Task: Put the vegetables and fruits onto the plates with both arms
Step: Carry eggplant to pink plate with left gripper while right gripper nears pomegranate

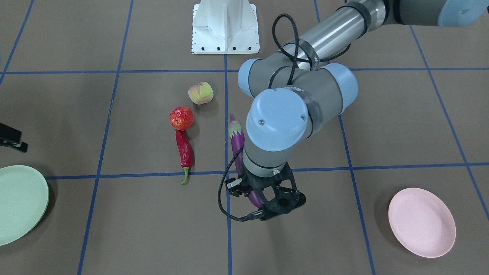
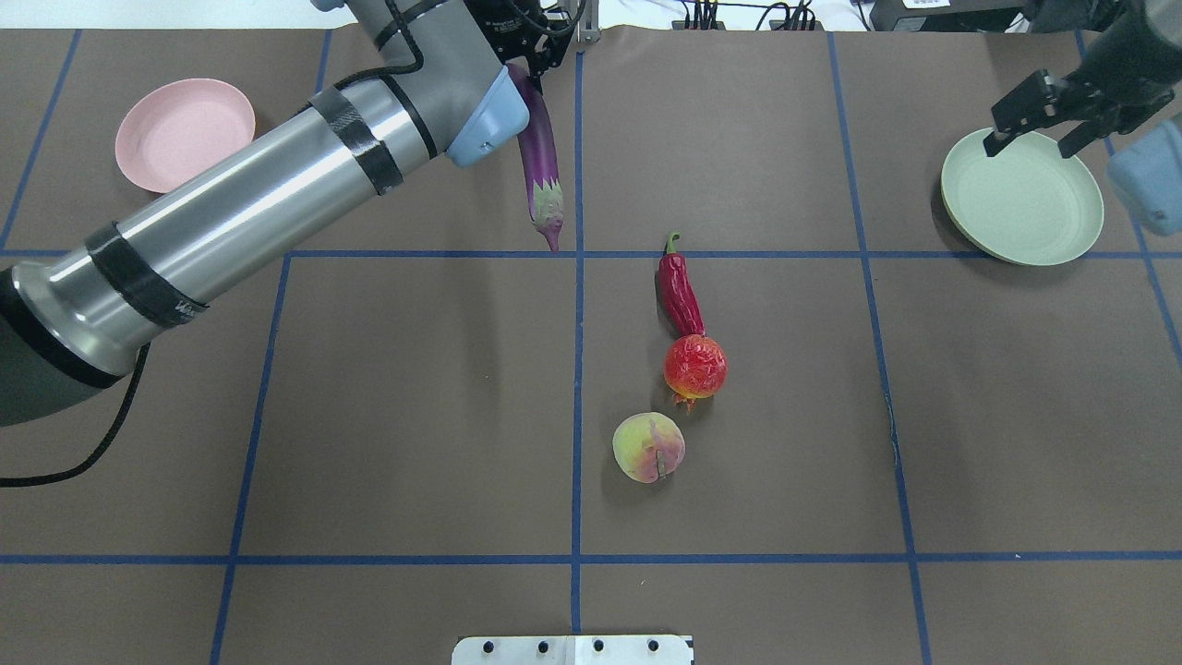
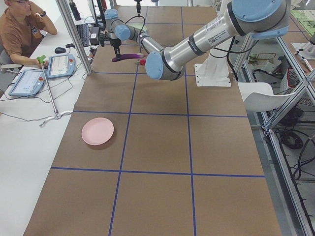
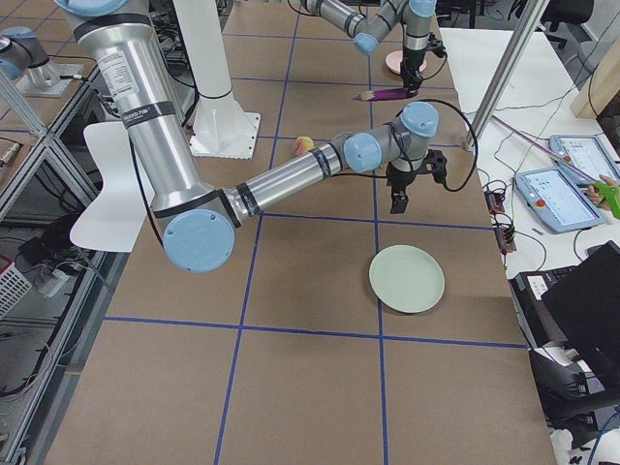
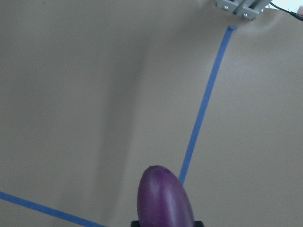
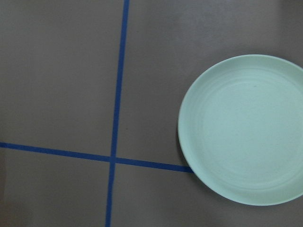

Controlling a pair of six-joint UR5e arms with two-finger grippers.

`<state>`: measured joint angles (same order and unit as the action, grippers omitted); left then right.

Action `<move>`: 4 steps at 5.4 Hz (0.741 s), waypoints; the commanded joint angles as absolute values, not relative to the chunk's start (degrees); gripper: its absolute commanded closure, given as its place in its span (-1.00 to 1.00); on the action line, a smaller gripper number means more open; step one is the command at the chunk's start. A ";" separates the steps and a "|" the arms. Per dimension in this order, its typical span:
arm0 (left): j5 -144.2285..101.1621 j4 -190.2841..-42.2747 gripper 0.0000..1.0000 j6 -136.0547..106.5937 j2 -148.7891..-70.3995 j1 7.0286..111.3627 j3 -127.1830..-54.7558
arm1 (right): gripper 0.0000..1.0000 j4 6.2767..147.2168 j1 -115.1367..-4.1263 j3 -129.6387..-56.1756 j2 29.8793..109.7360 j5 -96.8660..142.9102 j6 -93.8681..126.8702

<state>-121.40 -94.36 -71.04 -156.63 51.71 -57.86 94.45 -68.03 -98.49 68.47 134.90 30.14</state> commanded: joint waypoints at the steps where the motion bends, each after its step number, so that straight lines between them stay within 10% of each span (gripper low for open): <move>1: -121.38 -94.13 1.00 -68.75 -152.43 55.96 -58.89 | -0.98 94.39 -60.41 -104.91 68.11 131.05 42.58; 4: -118.24 -96.14 1.00 -51.71 -147.30 66.95 -48.74 | -0.98 85.93 -48.91 -106.44 67.15 125.88 58.46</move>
<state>-119.90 -95.43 -55.19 -147.74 64.50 -52.56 90.45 -52.27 -106.68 67.33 127.44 52.65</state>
